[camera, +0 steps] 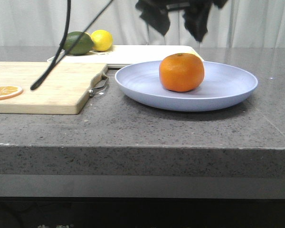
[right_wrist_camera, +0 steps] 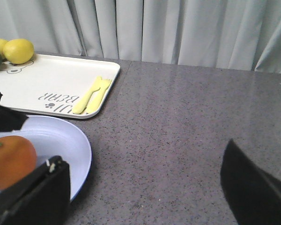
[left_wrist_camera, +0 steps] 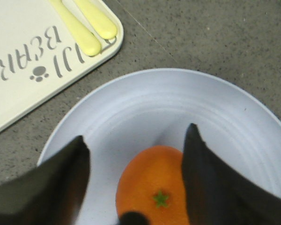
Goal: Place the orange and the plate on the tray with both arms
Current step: 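Open the left gripper and raise it away from the plate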
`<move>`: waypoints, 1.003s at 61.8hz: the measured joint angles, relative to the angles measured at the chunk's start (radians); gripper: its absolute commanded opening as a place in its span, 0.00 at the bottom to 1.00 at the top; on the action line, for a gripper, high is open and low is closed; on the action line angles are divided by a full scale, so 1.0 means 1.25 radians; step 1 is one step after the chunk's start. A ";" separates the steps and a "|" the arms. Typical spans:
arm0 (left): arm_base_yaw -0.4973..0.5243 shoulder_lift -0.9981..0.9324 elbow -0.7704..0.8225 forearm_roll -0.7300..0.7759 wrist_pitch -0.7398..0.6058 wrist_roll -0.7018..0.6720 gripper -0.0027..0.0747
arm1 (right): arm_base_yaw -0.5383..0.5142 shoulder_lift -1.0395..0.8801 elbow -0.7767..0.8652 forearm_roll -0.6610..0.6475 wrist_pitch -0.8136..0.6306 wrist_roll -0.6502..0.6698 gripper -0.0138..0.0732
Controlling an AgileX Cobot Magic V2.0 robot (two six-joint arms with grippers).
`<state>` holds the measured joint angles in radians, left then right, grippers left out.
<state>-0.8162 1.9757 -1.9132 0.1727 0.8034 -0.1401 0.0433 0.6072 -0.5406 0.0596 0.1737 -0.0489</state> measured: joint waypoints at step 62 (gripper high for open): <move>0.002 -0.051 -0.023 0.021 0.352 0.000 0.01 | 0.000 0.000 0.000 0.000 0.007 0.000 0.91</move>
<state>-0.8142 1.9119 -1.9422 0.1985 1.2440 -0.1401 0.0433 0.6072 -0.5406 0.0596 0.1825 -0.0489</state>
